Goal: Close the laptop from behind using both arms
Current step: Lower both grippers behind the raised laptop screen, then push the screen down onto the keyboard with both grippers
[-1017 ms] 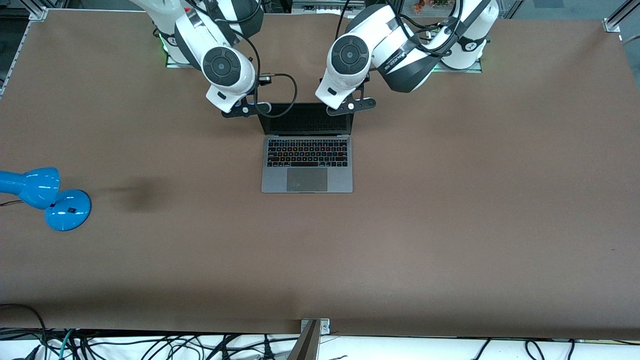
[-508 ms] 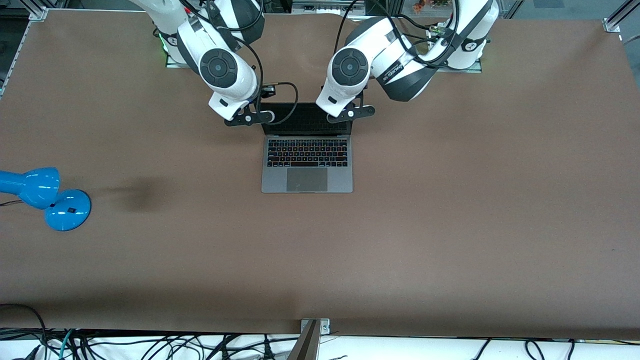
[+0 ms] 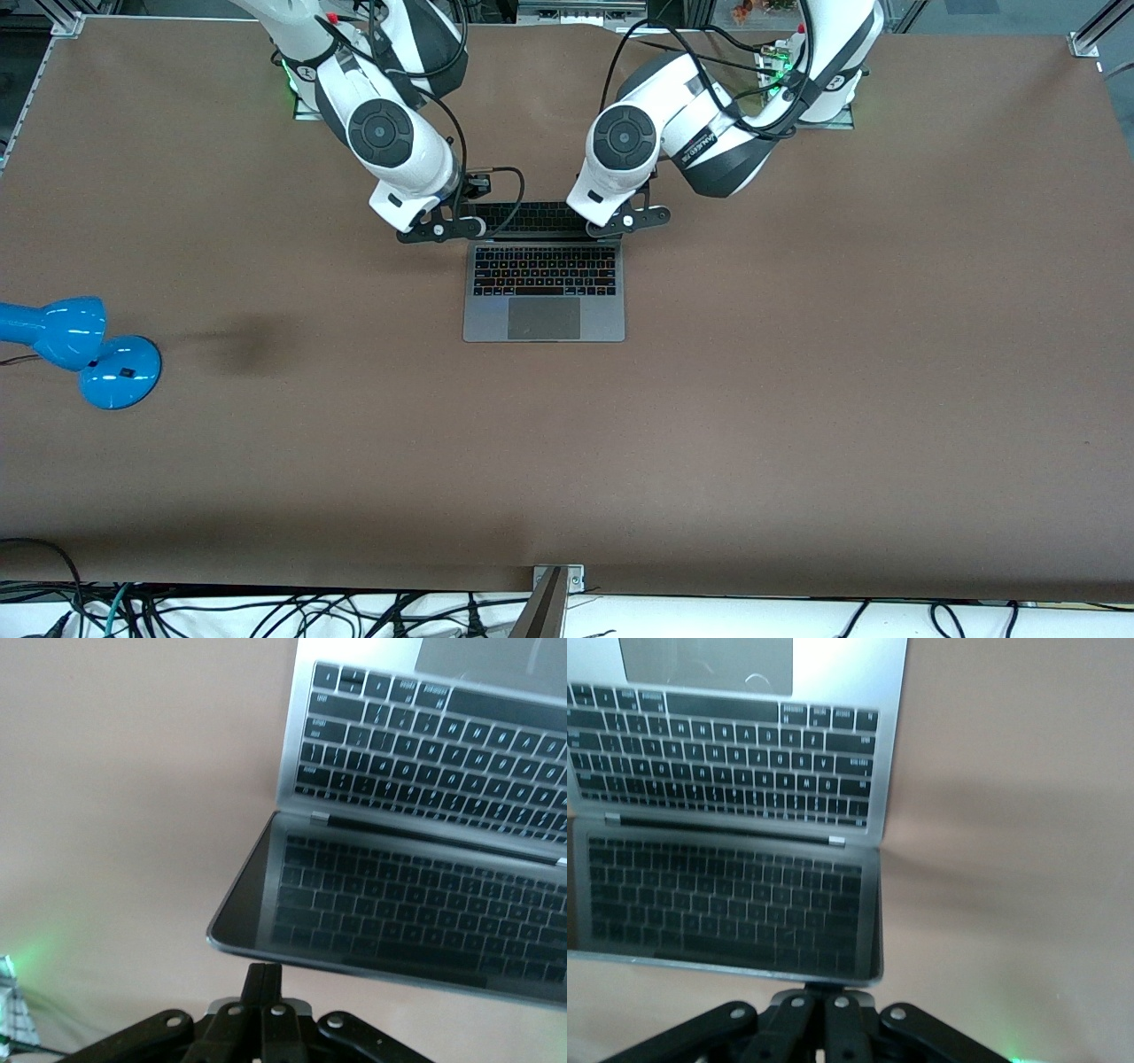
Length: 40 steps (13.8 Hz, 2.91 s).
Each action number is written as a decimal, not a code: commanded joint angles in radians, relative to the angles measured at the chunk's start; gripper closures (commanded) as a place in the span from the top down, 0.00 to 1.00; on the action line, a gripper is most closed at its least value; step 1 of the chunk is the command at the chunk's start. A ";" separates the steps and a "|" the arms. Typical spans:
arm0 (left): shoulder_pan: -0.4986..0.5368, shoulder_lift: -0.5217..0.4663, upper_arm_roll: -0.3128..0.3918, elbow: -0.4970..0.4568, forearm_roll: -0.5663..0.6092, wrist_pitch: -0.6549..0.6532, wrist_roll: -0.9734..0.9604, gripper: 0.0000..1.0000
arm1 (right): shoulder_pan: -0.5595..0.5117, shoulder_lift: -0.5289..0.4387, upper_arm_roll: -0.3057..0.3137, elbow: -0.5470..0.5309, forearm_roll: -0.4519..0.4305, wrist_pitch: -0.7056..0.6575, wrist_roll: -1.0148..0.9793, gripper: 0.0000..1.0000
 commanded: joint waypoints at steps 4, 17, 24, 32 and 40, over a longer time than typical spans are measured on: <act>0.006 0.110 0.009 0.105 0.086 0.048 0.001 0.00 | -0.037 0.089 0.006 0.073 -0.051 0.068 -0.012 0.00; -0.005 0.299 0.053 0.260 0.214 0.107 -0.008 0.00 | -0.039 0.308 -0.011 0.238 -0.110 0.173 -0.012 0.00; -0.011 0.376 0.073 0.280 0.277 0.152 -0.010 0.00 | -0.039 0.383 -0.022 0.242 -0.159 0.319 -0.012 0.00; -0.017 0.440 0.084 0.289 0.309 0.232 -0.011 0.00 | -0.031 0.500 -0.022 0.311 -0.297 0.347 -0.012 0.00; -0.017 0.474 0.098 0.289 0.341 0.279 -0.011 0.00 | -0.037 0.515 -0.018 0.346 -0.289 0.402 -0.023 0.06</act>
